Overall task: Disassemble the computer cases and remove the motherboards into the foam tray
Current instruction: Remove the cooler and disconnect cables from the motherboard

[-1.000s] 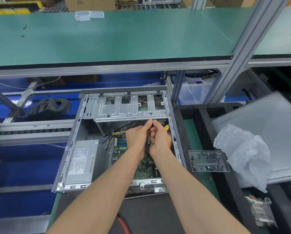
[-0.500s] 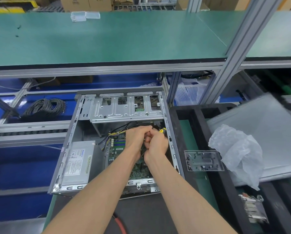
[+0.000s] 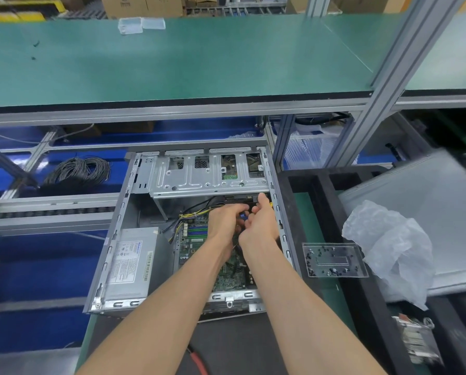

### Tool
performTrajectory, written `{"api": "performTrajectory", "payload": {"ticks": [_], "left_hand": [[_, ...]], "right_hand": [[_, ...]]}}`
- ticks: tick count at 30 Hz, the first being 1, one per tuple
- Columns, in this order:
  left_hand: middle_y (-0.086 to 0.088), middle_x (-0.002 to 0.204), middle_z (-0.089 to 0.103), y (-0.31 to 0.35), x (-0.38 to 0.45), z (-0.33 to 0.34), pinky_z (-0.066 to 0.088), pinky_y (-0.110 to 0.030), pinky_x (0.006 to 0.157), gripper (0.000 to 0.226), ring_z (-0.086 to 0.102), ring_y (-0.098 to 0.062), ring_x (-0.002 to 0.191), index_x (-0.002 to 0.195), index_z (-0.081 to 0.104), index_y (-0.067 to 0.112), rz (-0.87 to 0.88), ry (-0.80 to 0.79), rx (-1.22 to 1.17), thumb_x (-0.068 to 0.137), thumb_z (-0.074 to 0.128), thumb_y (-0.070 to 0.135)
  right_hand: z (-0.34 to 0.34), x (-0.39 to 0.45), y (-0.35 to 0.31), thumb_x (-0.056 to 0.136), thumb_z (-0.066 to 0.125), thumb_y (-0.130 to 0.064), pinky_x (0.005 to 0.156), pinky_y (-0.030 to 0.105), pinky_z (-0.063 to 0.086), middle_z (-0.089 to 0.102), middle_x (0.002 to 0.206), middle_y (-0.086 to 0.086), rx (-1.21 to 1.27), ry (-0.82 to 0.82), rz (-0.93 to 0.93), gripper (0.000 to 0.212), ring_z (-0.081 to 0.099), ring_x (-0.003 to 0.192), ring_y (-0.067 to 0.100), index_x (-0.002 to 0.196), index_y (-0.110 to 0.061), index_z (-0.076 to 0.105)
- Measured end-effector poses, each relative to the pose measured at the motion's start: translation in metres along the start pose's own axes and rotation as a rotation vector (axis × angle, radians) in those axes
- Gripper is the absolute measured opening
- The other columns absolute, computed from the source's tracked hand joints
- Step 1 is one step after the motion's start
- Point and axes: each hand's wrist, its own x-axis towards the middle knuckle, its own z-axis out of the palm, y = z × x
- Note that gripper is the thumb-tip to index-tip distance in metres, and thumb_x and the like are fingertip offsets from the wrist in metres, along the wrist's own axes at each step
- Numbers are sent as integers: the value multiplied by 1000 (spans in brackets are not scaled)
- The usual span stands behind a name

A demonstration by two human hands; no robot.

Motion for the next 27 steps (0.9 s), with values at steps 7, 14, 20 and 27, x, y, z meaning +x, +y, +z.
{"api": "performTrajectory", "payload": {"ticks": [7, 14, 20, 27], "left_hand": [[-17, 89, 76, -1, 1, -4, 51, -36, 74, 14, 66, -20, 71, 88, 79, 1, 27, -65, -67, 79, 75, 11], [-11, 83, 76, -2, 5, -4, 53, -21, 62, 17, 67, -13, 68, 90, 80, 7, 99, -75, -22, 90, 74, 23], [-11, 83, 76, -2, 7, -5, 53, -22, 63, 18, 68, -13, 67, 92, 80, 8, 104, -75, 14, 90, 75, 25], [-11, 64, 64, 7, -2, -10, 48, -25, 47, 17, 56, -17, 51, 92, 75, 2, 79, -190, -1, 93, 58, -1]], "right_hand": [[3, 3, 0, 89, 74, -24, 32, 13, 33, 52, 39, -6, 23, 2, -30, 35, 43, 26, 5, 62, -12, 56], [5, 7, 2, 92, 70, -19, 33, 13, 34, 52, 41, -7, 29, -29, -69, 34, 42, 31, 3, 61, -14, 57], [-5, 4, 11, 90, 63, -8, 35, 16, 31, 54, 45, -2, 123, -11, -123, 29, 37, 33, 5, 62, -11, 56], [-9, 1, 6, 98, 57, -13, 33, 18, 21, 47, 56, 1, 36, -181, -42, 21, 33, 41, 8, 78, -9, 56]]}}
